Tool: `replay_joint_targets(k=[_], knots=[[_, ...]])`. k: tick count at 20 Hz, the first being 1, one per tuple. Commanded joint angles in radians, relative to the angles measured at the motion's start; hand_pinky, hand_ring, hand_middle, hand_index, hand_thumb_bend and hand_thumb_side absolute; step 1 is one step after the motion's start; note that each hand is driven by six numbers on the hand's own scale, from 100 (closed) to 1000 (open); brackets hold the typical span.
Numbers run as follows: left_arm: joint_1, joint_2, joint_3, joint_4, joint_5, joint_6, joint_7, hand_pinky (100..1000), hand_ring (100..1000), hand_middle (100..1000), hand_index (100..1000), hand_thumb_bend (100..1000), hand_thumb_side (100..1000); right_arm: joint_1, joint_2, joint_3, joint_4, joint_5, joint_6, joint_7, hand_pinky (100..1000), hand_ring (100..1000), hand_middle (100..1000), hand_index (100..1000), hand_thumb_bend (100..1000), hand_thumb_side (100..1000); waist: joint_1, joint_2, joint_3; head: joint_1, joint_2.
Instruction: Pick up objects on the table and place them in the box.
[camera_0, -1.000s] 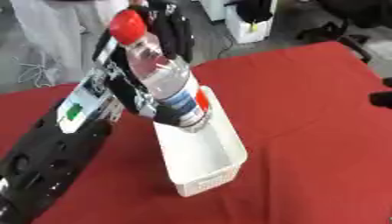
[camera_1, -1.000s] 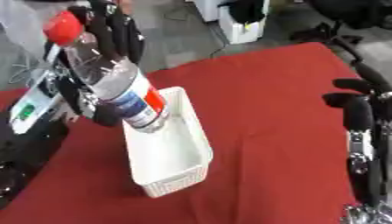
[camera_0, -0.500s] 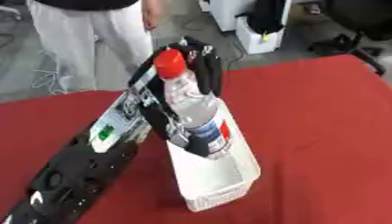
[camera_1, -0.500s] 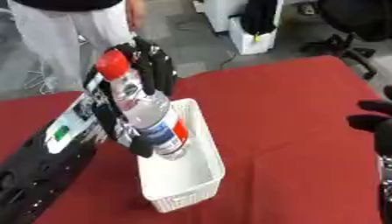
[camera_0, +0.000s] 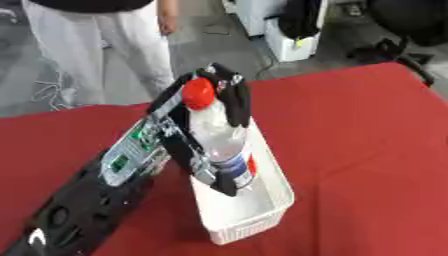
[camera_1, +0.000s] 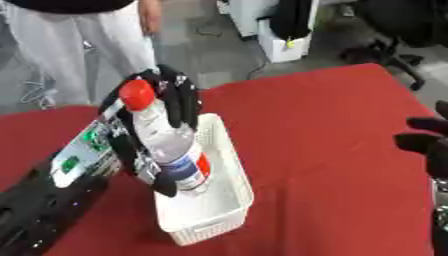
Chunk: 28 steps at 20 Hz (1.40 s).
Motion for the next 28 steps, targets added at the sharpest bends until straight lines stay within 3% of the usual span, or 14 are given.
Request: replay_joint_targets(k=[1, 2, 3, 6, 7, 8, 9, 10, 11, 12, 13, 14, 22, 28], knots=[[-0.011, 0.048, 0.008, -0.005, 0.025, -0.213, -0.236, 100, 100, 100, 202, 750, 100, -0.009, -0.014, 0.001, -0.019, -0.007, 0.002, 0.003, 647, 608, 670, 891, 532, 808, -0.002, -0.017, -0.002, -0.052, 0.033], [-0.011, 0.055, 0.012, -0.005, 0.033, -0.214, -0.253, 100, 100, 135, 279, 740, 100, -0.008, -0.015, 0.001, -0.02, -0.008, 0.002, 0.003, 647, 607, 669, 892, 531, 807, 0.0, -0.016, -0.002, -0.072, 0.048], [-0.01, 0.064, 0.018, -0.006, 0.04, -0.214, -0.269, 100, 100, 128, 271, 739, 100, -0.008, -0.016, 0.0, -0.022, -0.009, 0.003, 0.003, 647, 607, 669, 892, 531, 807, 0.002, -0.016, -0.001, -0.088, 0.06], [-0.007, 0.081, 0.036, -0.006, 0.058, -0.214, -0.303, 108, 142, 261, 421, 651, 100, -0.006, -0.02, 0.0, -0.027, -0.014, 0.004, 0.004, 647, 607, 669, 892, 528, 806, 0.008, -0.015, 0.002, -0.118, 0.08], [-0.006, 0.084, 0.039, -0.007, 0.062, -0.214, -0.311, 100, 128, 251, 409, 657, 100, -0.005, -0.021, 0.0, -0.028, -0.015, 0.005, 0.004, 647, 607, 669, 892, 528, 806, 0.01, -0.015, 0.003, -0.122, 0.083], [-0.006, 0.086, 0.042, -0.009, 0.067, -0.214, -0.319, 290, 304, 384, 551, 637, 100, -0.004, -0.022, 0.0, -0.029, -0.016, 0.005, 0.005, 647, 607, 669, 892, 527, 805, 0.011, -0.015, 0.005, -0.125, 0.086], [-0.005, 0.088, 0.044, -0.014, 0.074, -0.214, -0.326, 319, 331, 403, 570, 640, 100, -0.004, -0.023, 0.0, -0.03, -0.017, 0.006, 0.005, 647, 607, 669, 892, 526, 805, 0.012, -0.015, 0.007, -0.128, 0.088], [-0.005, 0.089, 0.046, -0.018, 0.081, -0.214, -0.333, 541, 527, 560, 734, 706, 307, -0.003, -0.023, 0.0, -0.031, -0.017, 0.006, 0.006, 647, 608, 670, 893, 525, 804, 0.013, -0.015, 0.008, -0.13, 0.09], [-0.005, 0.091, 0.047, -0.021, 0.088, -0.214, -0.34, 541, 527, 560, 734, 706, 307, -0.002, -0.024, 0.0, -0.032, -0.018, 0.006, 0.006, 647, 608, 670, 893, 525, 804, 0.013, -0.015, 0.01, -0.132, 0.093], [-0.004, 0.092, 0.049, -0.023, 0.094, -0.214, -0.347, 661, 655, 697, 851, 771, 459, -0.002, -0.024, 0.0, -0.032, -0.018, 0.007, 0.007, 647, 608, 670, 893, 524, 804, 0.013, -0.016, 0.011, -0.134, 0.096], [-0.004, 0.093, 0.05, -0.024, 0.101, -0.214, -0.354, 638, 627, 668, 825, 753, 427, -0.001, -0.025, 0.0, -0.033, -0.018, 0.007, 0.007, 647, 608, 670, 893, 525, 804, 0.014, -0.016, 0.012, -0.136, 0.098], [-0.004, 0.094, 0.052, -0.023, 0.107, -0.214, -0.36, 725, 745, 779, 936, 779, 576, 0.0, -0.025, 0.0, -0.033, -0.019, 0.007, 0.007, 647, 608, 670, 893, 523, 804, 0.014, -0.017, 0.014, -0.138, 0.1], [-0.001, 0.103, 0.066, -0.018, 0.123, -0.214, -0.38, 792, 829, 854, 992, 861, 736, 0.006, -0.027, -0.001, -0.033, -0.018, 0.008, 0.009, 648, 608, 670, 894, 520, 803, 0.013, -0.024, 0.023, -0.148, 0.112], [0.016, 0.114, 0.078, -0.024, 0.115, -0.214, -0.355, 756, 794, 831, 977, 853, 732, 0.015, -0.028, -0.003, -0.029, -0.015, 0.01, 0.009, 648, 608, 671, 894, 520, 803, 0.005, -0.035, 0.043, -0.159, 0.121]])
